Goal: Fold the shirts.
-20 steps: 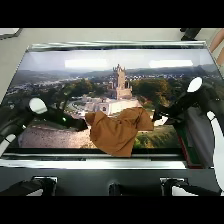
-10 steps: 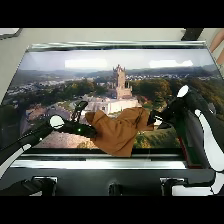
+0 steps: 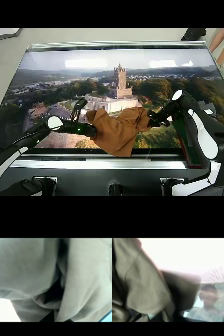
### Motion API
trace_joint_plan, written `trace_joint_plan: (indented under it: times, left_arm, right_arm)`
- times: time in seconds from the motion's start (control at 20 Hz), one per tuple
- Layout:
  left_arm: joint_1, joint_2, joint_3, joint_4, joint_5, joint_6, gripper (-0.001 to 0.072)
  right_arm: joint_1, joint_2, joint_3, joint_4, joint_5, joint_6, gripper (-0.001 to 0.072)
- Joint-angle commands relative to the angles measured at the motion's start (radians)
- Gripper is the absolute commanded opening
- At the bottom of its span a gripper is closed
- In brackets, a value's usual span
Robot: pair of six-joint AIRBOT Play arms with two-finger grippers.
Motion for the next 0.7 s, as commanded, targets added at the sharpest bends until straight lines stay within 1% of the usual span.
trace_joint_plan:
  times: [0.0, 0.1, 0.2, 0.25, 0.35, 0.4, 0.5, 0.55, 0.65]
  left_arm:
    - [0.000, 0.044, 0.009, 0.043, -0.008, 0.002, 0.0025]
    - [0.012, 0.097, 0.076, 0.191, -0.062, 0.000, 0.0024]
    - [0.063, 0.184, 0.209, 0.320, -0.076, 0.000, 0.0024]
    - [0.100, 0.229, 0.304, 0.367, -0.064, 0.000, 0.0024]
    - [0.185, 0.305, 0.517, 0.386, -0.023, -0.008, 0.0024]
    - [0.229, 0.334, 0.619, 0.386, 0.001, -0.037, 0.0024]
    - [0.334, 0.389, 0.795, 0.387, 0.029, -0.133, 0.0025]
    - [0.381, 0.413, 0.841, 0.386, 0.030, -0.190, 0.0025]
    - [0.447, 0.469, 0.864, 0.386, 0.029, -0.325, 0.0024]
  right_arm:
    - [0.000, 0.000, 0.018, 0.024, -0.007, -0.016, 0.0037]
    - [-0.004, 0.068, 0.077, 0.016, -0.032, -0.053, 0.0037]
    - [-0.016, 0.176, 0.179, -0.005, -0.116, -0.065, 0.0036]
    - [-0.023, 0.237, 0.241, -0.013, -0.162, -0.069, 0.0036]
    - [-0.027, 0.378, 0.372, -0.037, -0.283, -0.072, 0.0037]
    - [-0.027, 0.459, 0.432, -0.067, -0.347, -0.072, 0.0037]
    - [-0.027, 0.608, 0.504, -0.148, -0.441, -0.064, 0.0037]
    - [-0.027, 0.689, 0.520, -0.186, -0.465, -0.032, 0.0037]
    - [-0.027, 0.805, 0.521, -0.185, -0.452, 0.013, 0.0037]
